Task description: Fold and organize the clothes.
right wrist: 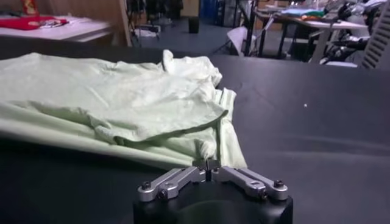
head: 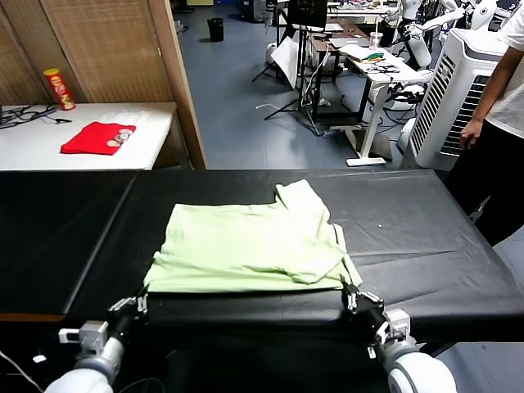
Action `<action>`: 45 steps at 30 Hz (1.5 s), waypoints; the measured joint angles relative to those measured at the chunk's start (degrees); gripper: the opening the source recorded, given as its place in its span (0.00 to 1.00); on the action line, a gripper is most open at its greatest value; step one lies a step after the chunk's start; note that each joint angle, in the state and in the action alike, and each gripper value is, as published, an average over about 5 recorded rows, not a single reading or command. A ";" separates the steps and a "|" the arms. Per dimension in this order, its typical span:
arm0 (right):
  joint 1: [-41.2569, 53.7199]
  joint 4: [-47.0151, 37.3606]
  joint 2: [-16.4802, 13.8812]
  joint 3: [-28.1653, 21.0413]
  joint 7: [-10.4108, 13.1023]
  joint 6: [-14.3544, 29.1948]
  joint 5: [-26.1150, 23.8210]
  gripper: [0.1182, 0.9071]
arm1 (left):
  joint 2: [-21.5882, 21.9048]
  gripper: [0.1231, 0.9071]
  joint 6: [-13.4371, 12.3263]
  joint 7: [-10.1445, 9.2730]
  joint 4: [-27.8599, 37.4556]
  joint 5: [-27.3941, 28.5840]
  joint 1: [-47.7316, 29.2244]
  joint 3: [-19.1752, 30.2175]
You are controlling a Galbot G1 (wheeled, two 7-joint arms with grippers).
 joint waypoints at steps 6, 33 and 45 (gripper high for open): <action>-3.22 2.76 1.55 0.43 0.04 -0.55 -1.49 0.12 | 0.04 0.02 0.24 0.00 -1.36 0.03 2.98 -1.35; 27.49 -10.94 0.36 -6.24 4.01 -2.45 4.13 0.86 | 4.70 0.86 8.94 -3.94 2.13 -16.31 -20.04 2.28; 56.80 -44.10 5.12 -16.51 3.58 -3.59 9.29 0.86 | 7.11 0.86 10.03 -3.06 26.16 -19.40 -46.52 16.28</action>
